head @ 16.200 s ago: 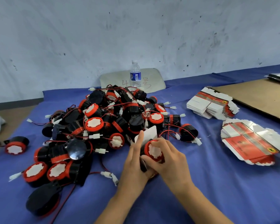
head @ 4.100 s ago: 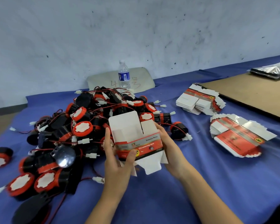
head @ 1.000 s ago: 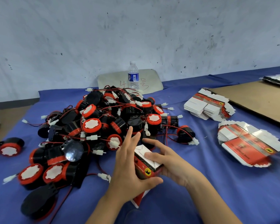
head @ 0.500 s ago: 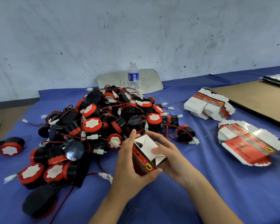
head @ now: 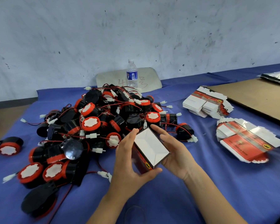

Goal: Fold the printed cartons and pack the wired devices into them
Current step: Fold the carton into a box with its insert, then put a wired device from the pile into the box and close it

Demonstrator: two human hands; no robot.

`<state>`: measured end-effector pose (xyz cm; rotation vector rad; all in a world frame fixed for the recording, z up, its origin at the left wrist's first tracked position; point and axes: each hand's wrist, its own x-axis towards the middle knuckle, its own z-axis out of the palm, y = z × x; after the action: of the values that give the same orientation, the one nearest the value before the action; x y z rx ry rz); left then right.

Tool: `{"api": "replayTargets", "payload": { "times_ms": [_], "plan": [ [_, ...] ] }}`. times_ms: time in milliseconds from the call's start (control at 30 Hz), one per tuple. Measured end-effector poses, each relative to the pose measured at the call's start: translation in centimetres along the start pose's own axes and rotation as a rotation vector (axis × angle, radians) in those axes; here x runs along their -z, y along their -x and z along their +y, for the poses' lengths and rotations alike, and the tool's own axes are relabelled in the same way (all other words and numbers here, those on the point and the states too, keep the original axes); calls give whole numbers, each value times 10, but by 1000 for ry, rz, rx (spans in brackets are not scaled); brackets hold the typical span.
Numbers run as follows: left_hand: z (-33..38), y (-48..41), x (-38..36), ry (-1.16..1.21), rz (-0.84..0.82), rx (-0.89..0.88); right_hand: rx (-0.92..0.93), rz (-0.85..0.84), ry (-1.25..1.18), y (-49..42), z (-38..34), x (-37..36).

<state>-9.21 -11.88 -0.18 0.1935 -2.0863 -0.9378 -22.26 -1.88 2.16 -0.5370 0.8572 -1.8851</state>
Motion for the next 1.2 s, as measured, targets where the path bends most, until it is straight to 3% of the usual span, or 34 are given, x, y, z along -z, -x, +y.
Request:
{"api": "replayTargets", "payload": {
  "times_ms": [133, 233, 367, 467, 533, 633, 767, 867, 933, 967, 1033, 1133, 1200],
  "plan": [
    [-4, -2, -1, -101, -12, -7, 178, 105, 116, 2, -4, -3],
    [-10, -5, -6, -239, -46, -85, 604, 330, 458, 1, 4, -6],
    [-10, 1, -7, 50, -212, 81, 956, 458, 1009, 3, 21, -5],
    [-11, 4, -9, 187, -162, 198, 1120, 312, 1315, 4, 30, -2],
    [-13, 1, -10, 198, -131, 237, 1136, 267, 1297, 5, 29, 0],
    [-17, -3, -5, 173, -173, 292, 1118, 405, 1174, 8, 23, 1],
    [-21, -5, 7, -84, -351, 319, 1084, 614, 1040, 5, 13, 1],
    [-28, -6, 14, -272, -532, 370, 1009, 667, 913, 3, 12, -2],
    [-31, -8, 15, -347, -592, 299, 978, 693, 863, 3, 13, -3],
    [-30, -9, 14, -350, -550, 257, 951, 708, 829, 2, 13, -3],
    [-29, -10, 14, -336, -310, 236, 910, 739, 773, 2, 11, -2],
    [-31, -15, 23, -241, 98, 433, 882, 756, 723, 1, 10, -3],
    [-33, -17, 26, -207, 166, 543, 875, 736, 706, 2, 11, -4]
  ]
}}
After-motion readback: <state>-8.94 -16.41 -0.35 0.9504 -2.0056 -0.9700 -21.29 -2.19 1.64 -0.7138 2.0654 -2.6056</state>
